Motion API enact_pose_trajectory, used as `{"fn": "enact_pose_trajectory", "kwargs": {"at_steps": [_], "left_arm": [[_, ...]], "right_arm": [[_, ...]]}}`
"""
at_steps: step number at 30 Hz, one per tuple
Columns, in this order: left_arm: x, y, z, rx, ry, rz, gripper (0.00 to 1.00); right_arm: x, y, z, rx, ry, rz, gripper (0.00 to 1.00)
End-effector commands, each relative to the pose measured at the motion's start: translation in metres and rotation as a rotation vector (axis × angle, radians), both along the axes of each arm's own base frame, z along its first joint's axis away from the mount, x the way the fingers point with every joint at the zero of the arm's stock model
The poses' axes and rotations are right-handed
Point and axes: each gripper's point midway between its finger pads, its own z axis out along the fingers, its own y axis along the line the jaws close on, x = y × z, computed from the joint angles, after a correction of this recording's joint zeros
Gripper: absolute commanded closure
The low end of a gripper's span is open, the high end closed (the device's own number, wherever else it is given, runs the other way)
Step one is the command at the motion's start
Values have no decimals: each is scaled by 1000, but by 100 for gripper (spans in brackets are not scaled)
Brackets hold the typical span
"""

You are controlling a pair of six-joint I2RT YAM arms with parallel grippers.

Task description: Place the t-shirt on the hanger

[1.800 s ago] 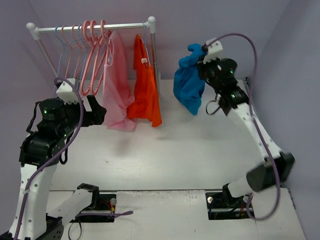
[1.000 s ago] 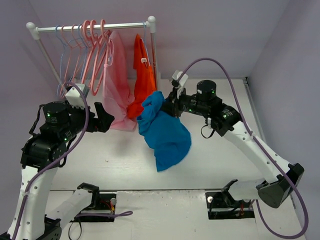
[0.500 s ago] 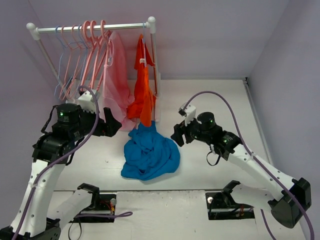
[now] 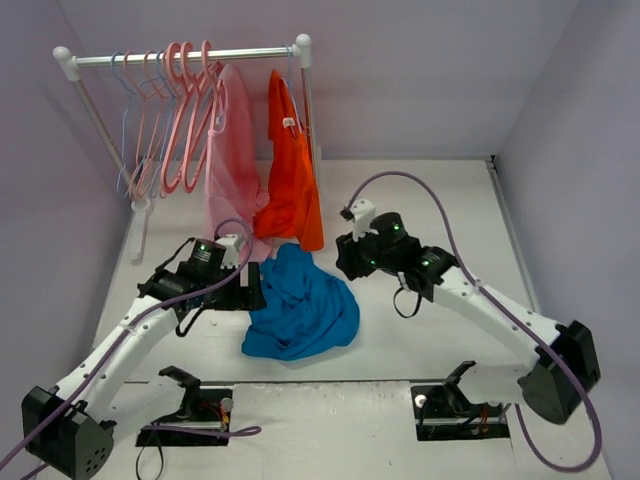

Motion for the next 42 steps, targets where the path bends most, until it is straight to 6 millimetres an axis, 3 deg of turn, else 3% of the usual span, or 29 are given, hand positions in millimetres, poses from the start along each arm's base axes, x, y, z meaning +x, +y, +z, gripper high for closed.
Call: {"fn": "enact_pose_trajectory", "kwargs": {"at_steps": [1,5,17,21,31,36,42], "left_arm": [[7,-7,2,-60,-23,98,23],[-5,-3,-25,-33,47,134,29],[-14,-3,-75,69,199,175,48],[-13,-4,-80,65,197,190,51],[-20,-12,-77,18,206,178,72],[-23,-12,-75,6,202,175,100],[-21,-13,-67,-15,172,176,100]], "right_arm": [[-2,37,-4,41,49,36,54],[-15,57,-12,12,28,53,47],[-18,63,-18,10,2,6,44],[-23,64,-17,20,6,9,44],[-41,70,-24,15,23,37,40],[-53,74,-31,-15,23,52,32],[-60,76,-39,-56,7,36,32]]}}
